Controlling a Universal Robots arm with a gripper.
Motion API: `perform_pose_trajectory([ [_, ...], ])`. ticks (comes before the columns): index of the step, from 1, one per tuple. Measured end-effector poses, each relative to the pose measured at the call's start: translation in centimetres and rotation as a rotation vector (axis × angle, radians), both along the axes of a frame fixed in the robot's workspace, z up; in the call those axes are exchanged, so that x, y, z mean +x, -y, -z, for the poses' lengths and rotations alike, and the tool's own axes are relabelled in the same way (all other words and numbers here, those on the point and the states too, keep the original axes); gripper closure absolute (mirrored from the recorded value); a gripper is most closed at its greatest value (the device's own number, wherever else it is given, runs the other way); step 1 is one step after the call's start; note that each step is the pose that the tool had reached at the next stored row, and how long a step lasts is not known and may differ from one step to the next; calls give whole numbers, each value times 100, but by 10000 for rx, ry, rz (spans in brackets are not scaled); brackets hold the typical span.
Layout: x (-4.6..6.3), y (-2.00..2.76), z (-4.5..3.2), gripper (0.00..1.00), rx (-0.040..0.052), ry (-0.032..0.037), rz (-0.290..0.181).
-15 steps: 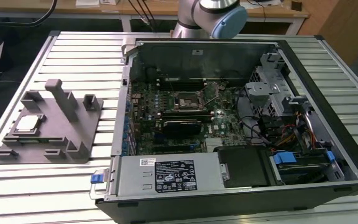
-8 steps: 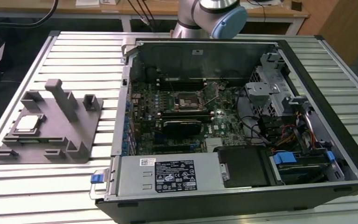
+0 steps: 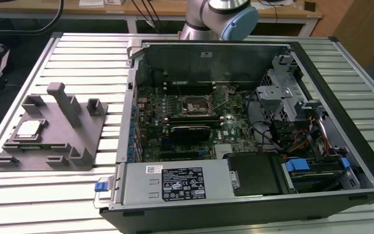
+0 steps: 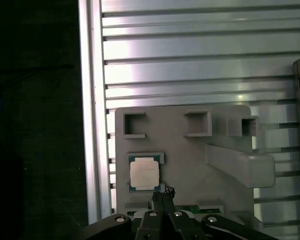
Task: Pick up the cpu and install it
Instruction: 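Pick up the cpu and move it towards the insertion slot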
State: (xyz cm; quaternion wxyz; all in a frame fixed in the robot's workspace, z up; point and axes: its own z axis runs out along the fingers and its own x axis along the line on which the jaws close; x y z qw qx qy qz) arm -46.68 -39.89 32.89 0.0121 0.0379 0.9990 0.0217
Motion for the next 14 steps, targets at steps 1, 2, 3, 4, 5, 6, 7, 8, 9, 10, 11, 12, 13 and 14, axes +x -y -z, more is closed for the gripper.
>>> perform_pose_trajectory([
  [1,0,0,17,89,0,0,0],
  [2,1,0,34,89,0,0,1],
  [3,1,0,51,89,0,0,0],
  [4,2,0,69,89,1,1,0],
  [5,2,0,84,89,0,0,0],
  [6,2,0,98,89,0,0,0],
  [7,2,0,113,89,0,0,0],
  [8,2,0,127,89,0,0,0],
  [9,2,0,142,89,0,0,0],
  [10,2,0,155,89,0,0,0],
  [11,2,0,168,89,0,1,0],
  [12,2,0,182,89,1,1,0],
  [13,2,1,196,89,0,0,1],
  [14,2,2,211,89,1,1,0],
])
